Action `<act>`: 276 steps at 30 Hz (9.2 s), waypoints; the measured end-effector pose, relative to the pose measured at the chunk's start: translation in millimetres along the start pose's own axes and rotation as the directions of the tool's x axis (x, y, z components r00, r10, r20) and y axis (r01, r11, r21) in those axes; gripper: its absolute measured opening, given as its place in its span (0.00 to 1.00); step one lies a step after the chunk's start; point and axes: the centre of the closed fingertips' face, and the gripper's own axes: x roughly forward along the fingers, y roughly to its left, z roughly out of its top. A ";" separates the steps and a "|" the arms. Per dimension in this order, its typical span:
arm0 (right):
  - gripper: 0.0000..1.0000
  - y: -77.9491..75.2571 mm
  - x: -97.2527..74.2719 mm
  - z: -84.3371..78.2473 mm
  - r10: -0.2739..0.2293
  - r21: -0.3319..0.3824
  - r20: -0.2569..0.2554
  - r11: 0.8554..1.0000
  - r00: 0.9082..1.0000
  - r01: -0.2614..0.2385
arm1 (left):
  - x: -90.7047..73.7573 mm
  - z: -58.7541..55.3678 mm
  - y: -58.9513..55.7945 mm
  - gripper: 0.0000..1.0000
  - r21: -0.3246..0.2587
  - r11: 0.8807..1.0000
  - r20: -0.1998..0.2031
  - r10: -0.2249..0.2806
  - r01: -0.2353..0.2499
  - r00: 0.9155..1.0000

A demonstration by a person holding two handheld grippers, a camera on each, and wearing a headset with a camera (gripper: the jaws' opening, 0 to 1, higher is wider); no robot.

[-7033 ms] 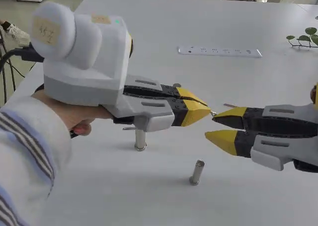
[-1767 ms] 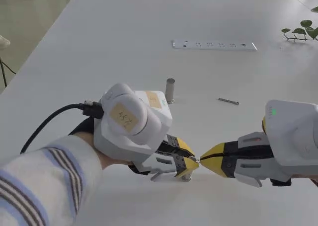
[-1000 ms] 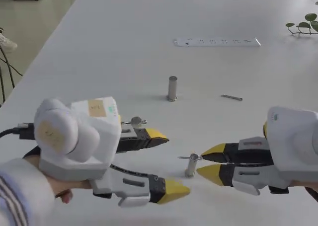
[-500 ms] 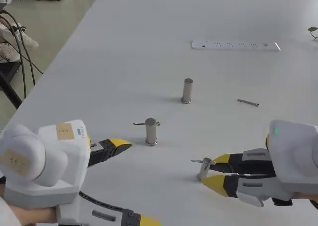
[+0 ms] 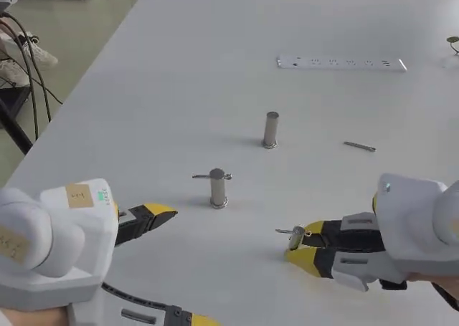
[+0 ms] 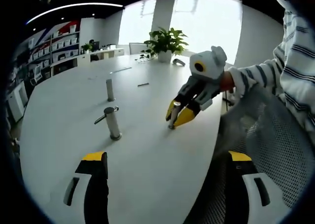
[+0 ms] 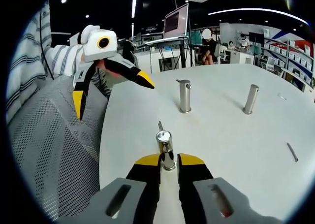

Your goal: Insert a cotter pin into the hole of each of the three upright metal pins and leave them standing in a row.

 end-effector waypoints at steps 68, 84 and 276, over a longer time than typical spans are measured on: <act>0.04 -54.7 30.6 31.6 0.129 -0.234 -0.035 0.963 0.991 -0.134 | -15.3 1.5 14.7 0.99 -0.077 0.991 0.031 0.113 -0.110 0.993; 0.16 -52.8 29.8 29.4 0.103 -0.167 -0.040 0.980 0.994 -0.108 | -14.5 0.3 13.5 0.99 -0.071 0.992 0.024 0.108 -0.106 0.994; 0.91 -34.0 -136.8 12.0 -0.458 0.367 0.066 0.837 0.887 0.405 | 62.7 195.7 73.4 0.09 0.124 0.992 0.067 0.029 -0.037 0.997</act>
